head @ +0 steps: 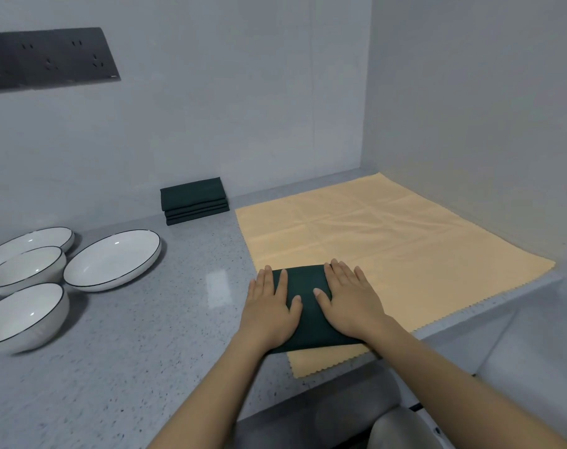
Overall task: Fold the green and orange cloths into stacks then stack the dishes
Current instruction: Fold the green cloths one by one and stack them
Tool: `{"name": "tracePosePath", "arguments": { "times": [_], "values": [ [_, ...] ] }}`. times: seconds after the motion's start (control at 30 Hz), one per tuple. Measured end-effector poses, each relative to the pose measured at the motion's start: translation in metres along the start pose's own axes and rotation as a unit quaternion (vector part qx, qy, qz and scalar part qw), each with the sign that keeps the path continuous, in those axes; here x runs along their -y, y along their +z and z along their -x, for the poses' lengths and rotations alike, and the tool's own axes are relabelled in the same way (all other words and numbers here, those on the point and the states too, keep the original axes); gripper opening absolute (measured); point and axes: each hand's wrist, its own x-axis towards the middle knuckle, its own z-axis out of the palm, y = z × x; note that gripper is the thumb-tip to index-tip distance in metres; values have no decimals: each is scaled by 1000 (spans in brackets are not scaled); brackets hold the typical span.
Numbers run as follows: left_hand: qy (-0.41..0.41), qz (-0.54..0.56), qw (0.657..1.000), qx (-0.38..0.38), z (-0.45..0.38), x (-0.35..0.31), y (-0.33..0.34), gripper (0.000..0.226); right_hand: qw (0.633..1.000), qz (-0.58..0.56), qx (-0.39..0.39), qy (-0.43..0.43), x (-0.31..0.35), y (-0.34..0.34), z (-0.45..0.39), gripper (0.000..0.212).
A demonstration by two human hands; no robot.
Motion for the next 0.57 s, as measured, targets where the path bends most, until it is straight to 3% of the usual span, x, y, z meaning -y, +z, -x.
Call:
{"name": "tracePosePath", "arguments": {
  "times": [0.27,0.43,0.57],
  "values": [
    [11,35,999,-13,4,2,-6,61,999,-36,-10,-2,-2,-1,2,69],
    [146,69,985,-65,33,10,-21,46,975,-115,-116,-154,-14,-15,27,55],
    [209,63,975,-28,57,10,-27,44,959,-146,-74,-229,-16,-21,49,60]
  ]
}}
